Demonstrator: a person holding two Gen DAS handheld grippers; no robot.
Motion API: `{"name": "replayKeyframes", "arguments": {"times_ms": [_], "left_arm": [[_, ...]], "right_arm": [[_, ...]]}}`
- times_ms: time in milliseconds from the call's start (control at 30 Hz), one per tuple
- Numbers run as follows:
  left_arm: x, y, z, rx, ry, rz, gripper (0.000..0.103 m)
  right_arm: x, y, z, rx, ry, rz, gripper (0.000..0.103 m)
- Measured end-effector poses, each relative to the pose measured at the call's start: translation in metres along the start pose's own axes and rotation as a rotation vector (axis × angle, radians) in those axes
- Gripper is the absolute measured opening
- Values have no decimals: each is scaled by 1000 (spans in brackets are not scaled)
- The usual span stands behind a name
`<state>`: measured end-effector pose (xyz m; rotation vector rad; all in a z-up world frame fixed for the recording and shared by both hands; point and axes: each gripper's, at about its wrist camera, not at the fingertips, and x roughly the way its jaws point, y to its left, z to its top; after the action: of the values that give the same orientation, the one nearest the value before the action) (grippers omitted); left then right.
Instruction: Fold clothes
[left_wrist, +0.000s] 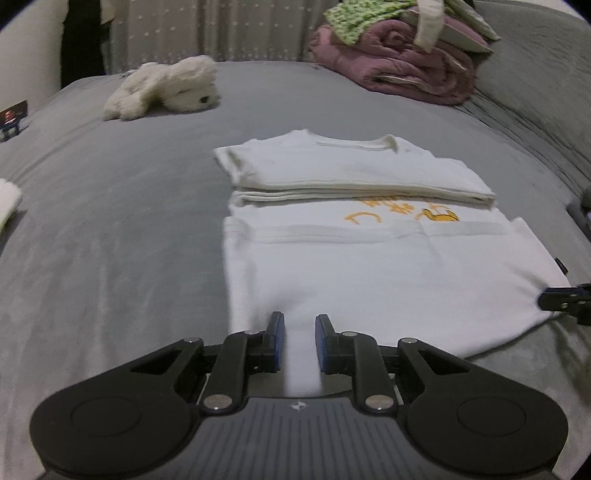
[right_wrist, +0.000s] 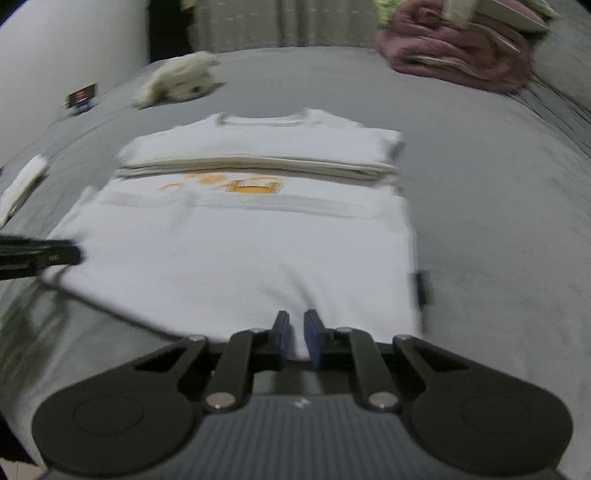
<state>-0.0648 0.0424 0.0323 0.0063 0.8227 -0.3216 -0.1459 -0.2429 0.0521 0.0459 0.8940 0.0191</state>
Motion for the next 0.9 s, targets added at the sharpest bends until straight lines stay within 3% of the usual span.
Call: {"name": "replayKeyframes", "arguments": {"times_ms": [133,233,333,900], "left_arm": [[-4,12,-1,-33,-1,0,18],[-7,19,-3,-56,1,-8,18],[-10,21,-4,-54,0,-9,18],[-12,24,-4,-47,9,-26,18]], "right_arm": [[-3,-24,-3,37,8,-36,9],[-6,-30,-6,46,9,-24,9],[-8,-31,-8,23,10,-69,12],[-11,-39,-4,67,2,-56,14]]}}
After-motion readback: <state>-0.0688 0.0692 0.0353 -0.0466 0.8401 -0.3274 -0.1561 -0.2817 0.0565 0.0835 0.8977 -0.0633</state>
